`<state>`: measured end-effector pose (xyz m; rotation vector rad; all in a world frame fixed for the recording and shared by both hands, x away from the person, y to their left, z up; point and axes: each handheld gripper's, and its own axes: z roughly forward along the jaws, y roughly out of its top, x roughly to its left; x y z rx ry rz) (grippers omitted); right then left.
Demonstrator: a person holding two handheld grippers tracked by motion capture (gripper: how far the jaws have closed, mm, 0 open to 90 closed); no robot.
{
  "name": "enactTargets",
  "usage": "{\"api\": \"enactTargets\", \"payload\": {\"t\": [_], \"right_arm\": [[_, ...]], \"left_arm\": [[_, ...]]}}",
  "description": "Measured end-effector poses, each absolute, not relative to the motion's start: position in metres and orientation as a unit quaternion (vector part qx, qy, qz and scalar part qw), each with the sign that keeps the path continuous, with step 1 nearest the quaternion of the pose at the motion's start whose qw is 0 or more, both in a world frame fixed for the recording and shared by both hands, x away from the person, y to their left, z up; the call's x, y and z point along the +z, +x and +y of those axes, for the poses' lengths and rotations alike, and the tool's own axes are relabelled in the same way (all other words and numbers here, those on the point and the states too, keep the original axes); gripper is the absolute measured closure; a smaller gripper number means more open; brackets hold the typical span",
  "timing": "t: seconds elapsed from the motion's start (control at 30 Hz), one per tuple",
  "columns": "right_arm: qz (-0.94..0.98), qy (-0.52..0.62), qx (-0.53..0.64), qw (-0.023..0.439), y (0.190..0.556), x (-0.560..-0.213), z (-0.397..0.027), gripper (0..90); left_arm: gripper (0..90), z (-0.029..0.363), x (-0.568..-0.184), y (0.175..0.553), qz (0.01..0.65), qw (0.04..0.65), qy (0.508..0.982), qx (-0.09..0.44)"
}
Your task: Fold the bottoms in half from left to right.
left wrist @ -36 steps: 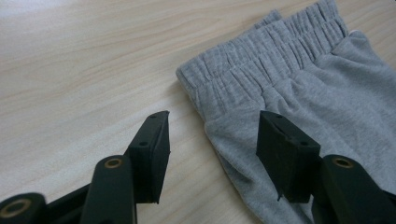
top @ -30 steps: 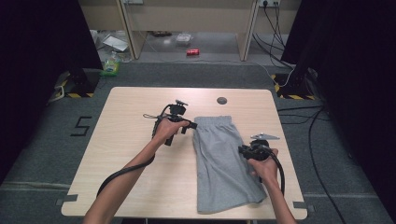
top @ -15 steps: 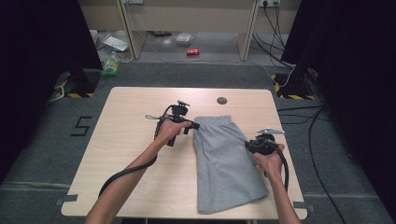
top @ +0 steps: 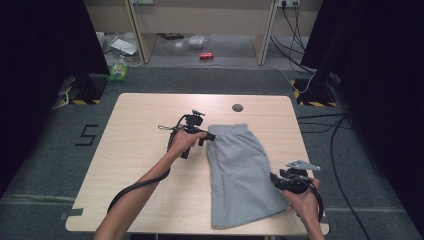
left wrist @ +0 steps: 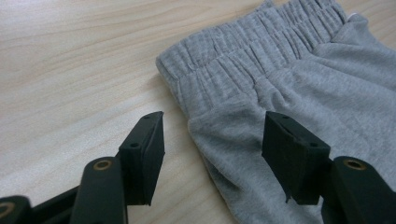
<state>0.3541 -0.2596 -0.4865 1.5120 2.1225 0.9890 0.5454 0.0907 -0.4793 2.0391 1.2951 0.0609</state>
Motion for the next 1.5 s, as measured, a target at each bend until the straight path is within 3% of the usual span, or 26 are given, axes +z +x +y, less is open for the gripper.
{"api": "enactTargets", "payload": {"t": [0.27, 0.43, 0.67, 0.83, 1.07, 1.33, 1.5], "right_arm": [[0.767, 0.516, 0.341, 0.172, 0.345, -0.489, -0.246, 54.0], [0.785, 0.503, 0.313, 0.183, 0.344, -0.492, -0.235, 64.6], [0.759, 0.535, 0.334, 0.161, 0.349, -0.499, -0.252, 70.1], [0.744, 0.553, 0.333, 0.172, 0.346, -0.497, -0.257, 55.7], [0.740, 0.524, 0.373, 0.198, 0.335, -0.476, -0.239, 51.0], [0.766, 0.474, 0.403, 0.164, 0.304, -0.477, -0.200, 47.3], [0.790, 0.433, 0.410, 0.145, 0.289, -0.483, -0.170, 46.7]], "left_arm": [[38.5, 0.091, -0.482, 0.544, 0.502, 0.353, 0.789, 0.022], [38.5, 0.091, -0.483, 0.544, 0.504, 0.352, 0.788, 0.019], [38.5, 0.090, -0.483, 0.546, 0.507, 0.354, 0.786, 0.020], [39.2, 0.089, -0.481, 0.546, 0.506, 0.356, 0.786, 0.020], [41.7, 0.086, -0.487, 0.548, 0.507, 0.347, 0.789, 0.025], [56.8, 0.070, -0.494, 0.551, 0.491, 0.329, 0.804, 0.065], [59.0, 0.062, -0.493, 0.553, 0.468, 0.302, 0.824, 0.104]]}}
